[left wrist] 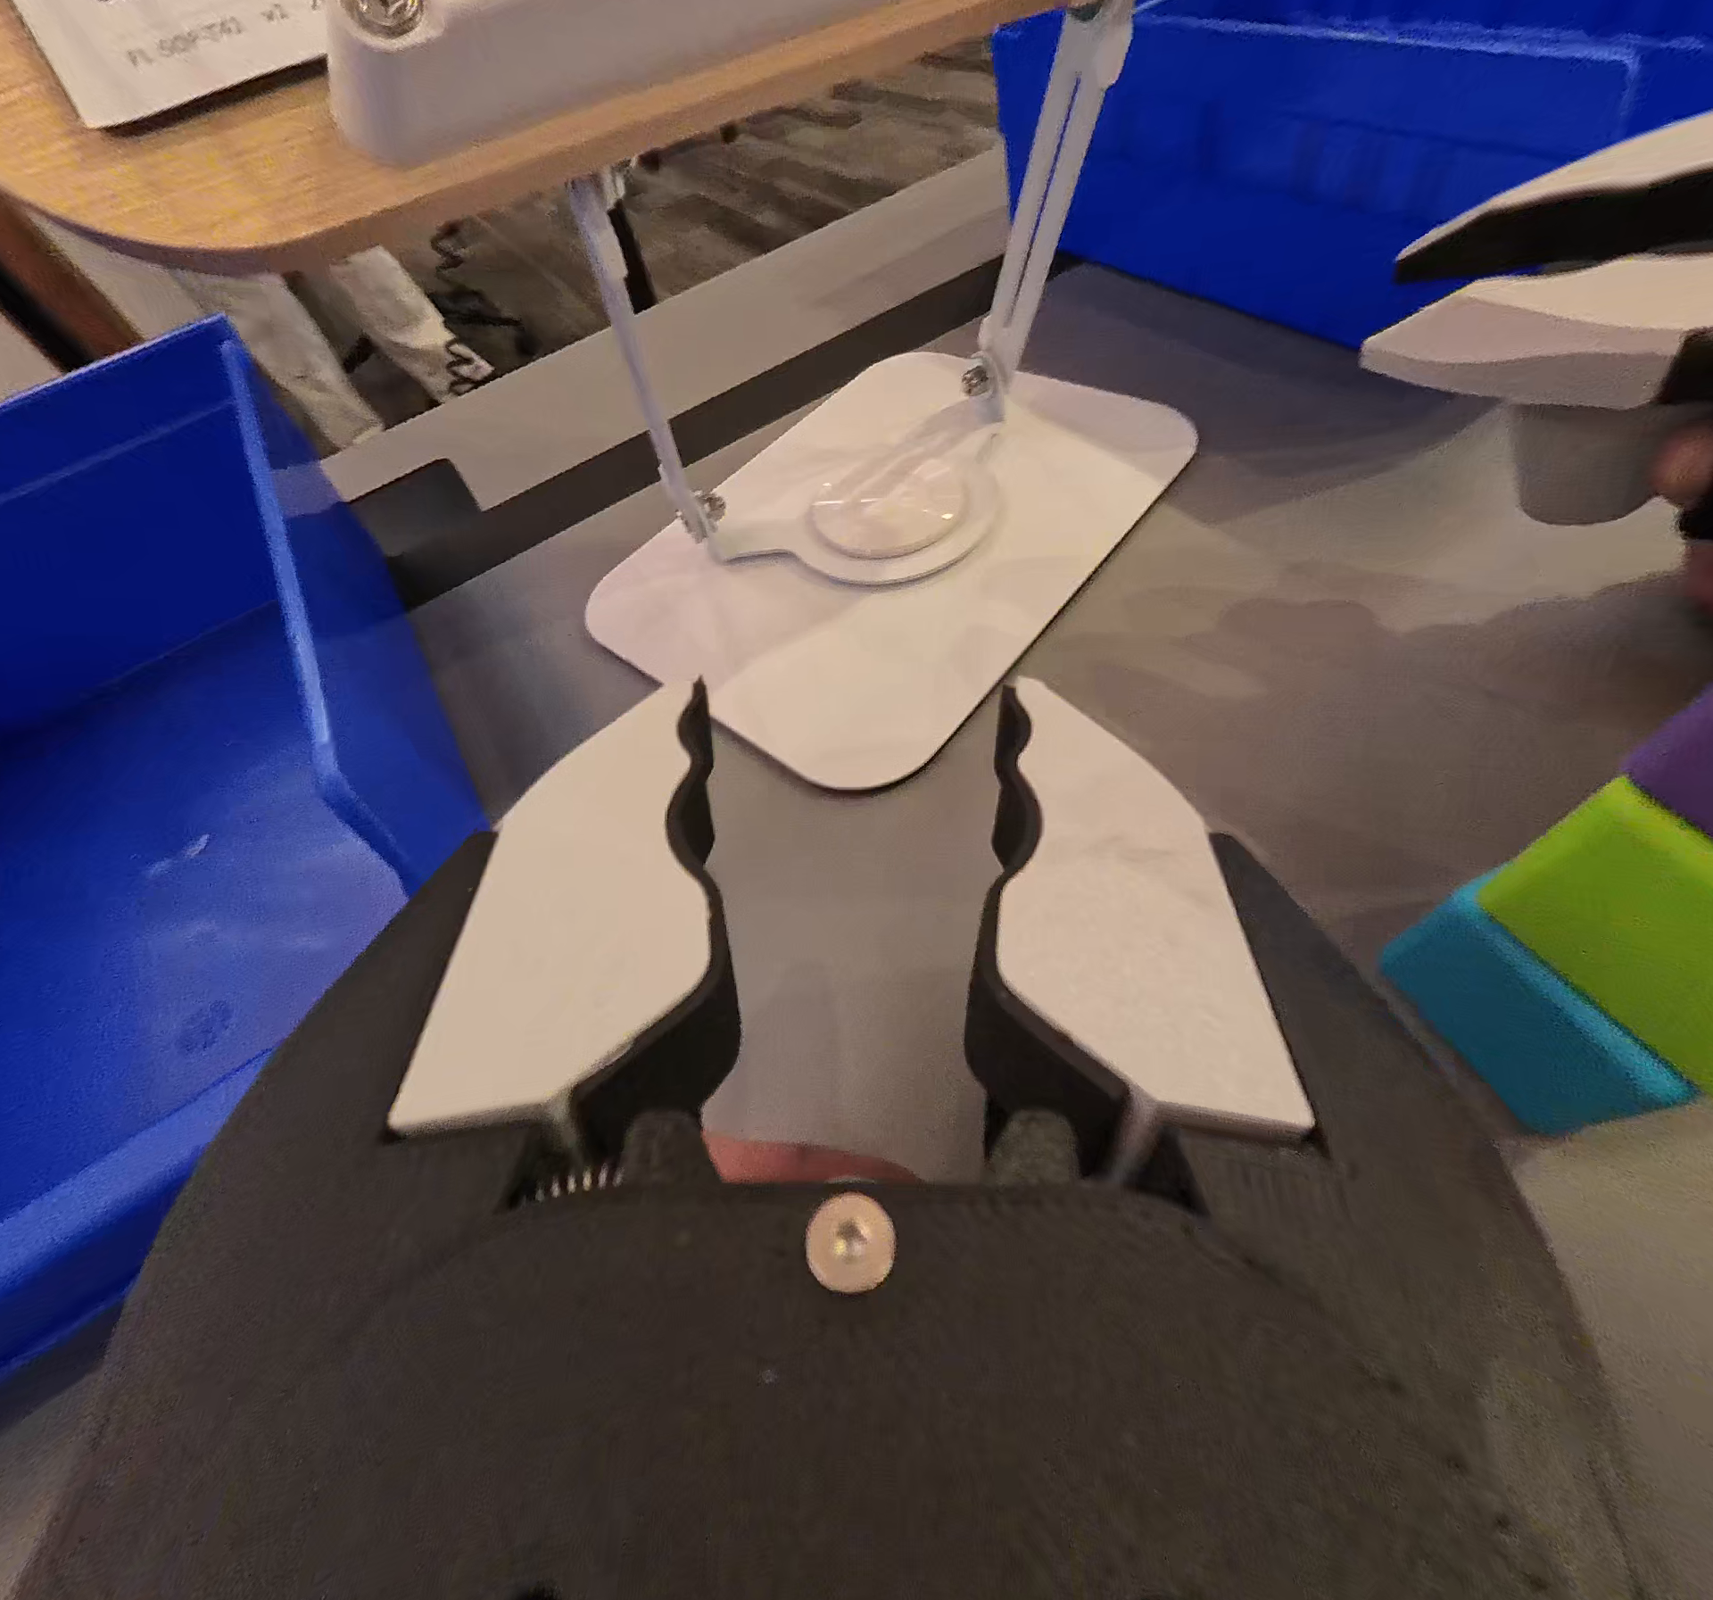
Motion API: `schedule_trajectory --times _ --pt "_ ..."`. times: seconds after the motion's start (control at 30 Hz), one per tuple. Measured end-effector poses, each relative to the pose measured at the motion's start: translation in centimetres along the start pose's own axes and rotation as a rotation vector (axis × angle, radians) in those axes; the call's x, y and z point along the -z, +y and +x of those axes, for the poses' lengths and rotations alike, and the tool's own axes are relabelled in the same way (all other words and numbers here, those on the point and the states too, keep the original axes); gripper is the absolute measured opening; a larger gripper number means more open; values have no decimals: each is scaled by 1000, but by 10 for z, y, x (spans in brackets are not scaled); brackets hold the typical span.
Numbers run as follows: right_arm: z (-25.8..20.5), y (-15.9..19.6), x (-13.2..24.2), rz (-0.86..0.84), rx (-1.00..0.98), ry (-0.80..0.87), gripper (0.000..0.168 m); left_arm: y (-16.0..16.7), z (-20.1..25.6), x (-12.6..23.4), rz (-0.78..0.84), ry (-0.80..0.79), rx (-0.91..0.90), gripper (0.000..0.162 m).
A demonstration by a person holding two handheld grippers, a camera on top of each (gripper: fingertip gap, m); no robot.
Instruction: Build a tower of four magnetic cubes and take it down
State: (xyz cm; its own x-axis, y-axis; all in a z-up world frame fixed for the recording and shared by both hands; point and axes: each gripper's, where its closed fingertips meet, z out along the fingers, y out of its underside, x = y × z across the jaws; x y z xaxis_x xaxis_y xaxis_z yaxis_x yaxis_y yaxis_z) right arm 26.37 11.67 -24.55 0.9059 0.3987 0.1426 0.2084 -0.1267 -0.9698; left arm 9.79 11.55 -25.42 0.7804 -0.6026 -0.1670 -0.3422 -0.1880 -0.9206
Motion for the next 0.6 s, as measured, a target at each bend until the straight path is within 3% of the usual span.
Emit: schedule_trajectory --times 0.3,0.43,0.53,0.6 --pt "1 1 7 -4 -6 38 34 6 -36 13 18 -272 -72 38" --pt "0 0 12 6 4 57 32 5 -29 22 66 -236 -11 4" --pt "-3 -1 17 17 13 56 23 9 -28 27 64 -233 5 0" --pt "-6 -1 18 19 26 47 6 10 -26 30 67 -222 14 0"
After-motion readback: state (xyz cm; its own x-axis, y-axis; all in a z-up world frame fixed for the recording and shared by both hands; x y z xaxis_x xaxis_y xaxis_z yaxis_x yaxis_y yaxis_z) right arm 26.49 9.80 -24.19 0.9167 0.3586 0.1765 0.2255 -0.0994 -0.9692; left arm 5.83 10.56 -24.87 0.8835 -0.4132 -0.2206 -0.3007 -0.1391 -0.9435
